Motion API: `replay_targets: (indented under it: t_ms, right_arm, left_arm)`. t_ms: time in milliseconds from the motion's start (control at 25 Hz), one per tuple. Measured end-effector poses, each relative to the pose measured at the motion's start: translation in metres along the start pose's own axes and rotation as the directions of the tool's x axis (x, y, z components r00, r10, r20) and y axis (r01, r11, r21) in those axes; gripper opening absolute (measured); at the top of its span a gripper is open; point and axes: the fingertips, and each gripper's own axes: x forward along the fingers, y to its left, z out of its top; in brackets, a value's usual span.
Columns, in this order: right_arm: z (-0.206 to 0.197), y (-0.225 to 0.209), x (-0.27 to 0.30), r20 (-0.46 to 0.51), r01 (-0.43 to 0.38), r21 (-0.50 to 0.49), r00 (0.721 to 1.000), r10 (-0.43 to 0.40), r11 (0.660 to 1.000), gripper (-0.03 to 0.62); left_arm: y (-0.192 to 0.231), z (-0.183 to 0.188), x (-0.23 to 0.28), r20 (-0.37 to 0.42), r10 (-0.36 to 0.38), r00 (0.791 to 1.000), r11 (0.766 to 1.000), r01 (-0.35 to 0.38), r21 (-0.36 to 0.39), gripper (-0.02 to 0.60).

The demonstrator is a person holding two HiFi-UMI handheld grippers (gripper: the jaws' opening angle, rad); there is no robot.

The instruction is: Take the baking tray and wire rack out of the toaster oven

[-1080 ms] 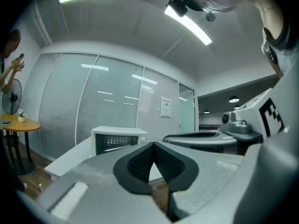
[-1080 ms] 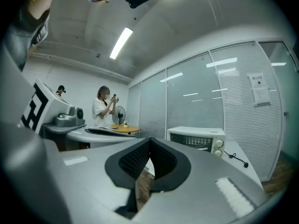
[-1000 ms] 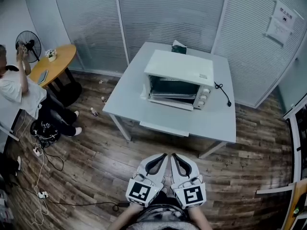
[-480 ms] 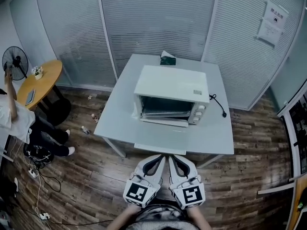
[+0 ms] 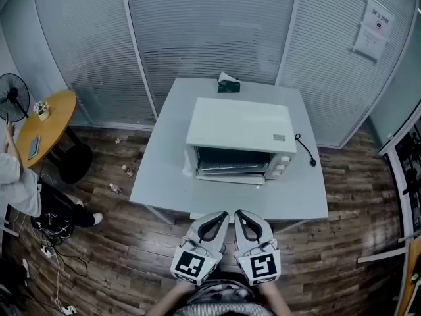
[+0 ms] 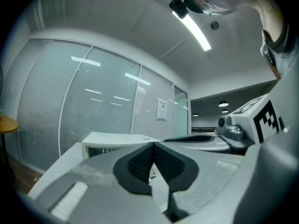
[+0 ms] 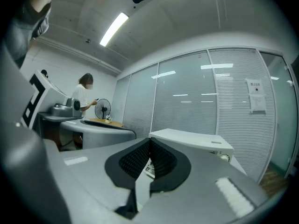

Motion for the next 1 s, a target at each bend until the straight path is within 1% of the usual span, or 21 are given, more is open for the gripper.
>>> replay_targets:
  t_ms: [80, 200, 240, 440, 520, 600, 680, 800, 880, 1000]
  right_arm:
    - [0.0, 0.002, 0.009, 0.003, -0.004, 0.028, 1.0, 0.004, 1.0, 0.002]
    - [0.0, 0.003, 0.019, 0.012, 0.001, 0.055, 1.0, -0.001, 0.998, 0.002]
    - [0.001, 0.003, 0.022, 0.011, 0.005, 0.055, 1.0, -0.005, 0.998, 0.002]
    - [0.007, -0.003, 0.035, 0.029, 0.016, 0.052, 0.999, -0.017, 0.999, 0.002]
    - [0.01, -0.007, 0.037, 0.042, 0.019, 0.05, 0.999, -0.021, 0.999, 0.002]
    - [0.013, -0.012, 0.041, 0.052, 0.023, 0.047, 0.998, -0.026, 0.999, 0.002]
    - [0.014, -0.02, 0.049, 0.061, 0.023, 0.055, 0.998, -0.026, 0.998, 0.002]
    - [0.018, -0.031, 0.065, 0.075, 0.003, 0.066, 0.997, -0.008, 0.998, 0.002]
    - [0.022, -0.038, 0.077, 0.082, -0.014, 0.062, 0.997, 0.009, 0.998, 0.002]
    - [0.028, -0.054, 0.094, 0.096, -0.032, 0.06, 0.995, 0.026, 0.998, 0.002]
  left_arm:
    - [0.011, 0.001, 0.001, -0.014, 0.007, 1.0, 1.0, -0.008, -0.005, 0.003]
    - [0.021, -0.001, 0.002, -0.009, -0.006, 1.0, 1.0, 0.006, -0.018, 0.003]
    - [0.024, -0.002, 0.003, -0.003, -0.01, 1.0, 1.0, 0.01, -0.026, 0.003]
    - [0.039, 0.002, 0.008, -0.004, -0.002, 1.0, 1.0, 0.002, -0.013, 0.003]
    - [0.04, 0.001, 0.011, 0.005, -0.009, 1.0, 1.0, 0.009, -0.026, 0.003]
    - [0.043, 0.001, 0.015, 0.004, -0.001, 1.0, 0.999, 0.001, -0.041, 0.003]
    - [0.049, 0.001, 0.023, 0.003, 0.005, 1.0, 0.999, -0.004, -0.037, 0.003]
    - [0.06, 0.005, 0.038, 0.003, 0.024, 1.0, 0.998, -0.024, -0.057, 0.003]
    - [0.067, 0.007, 0.049, 0.007, 0.025, 1.0, 0.999, -0.025, -0.042, 0.003]
    - [0.078, 0.014, 0.068, 0.007, 0.046, 0.999, 0.999, -0.046, -0.018, 0.005]
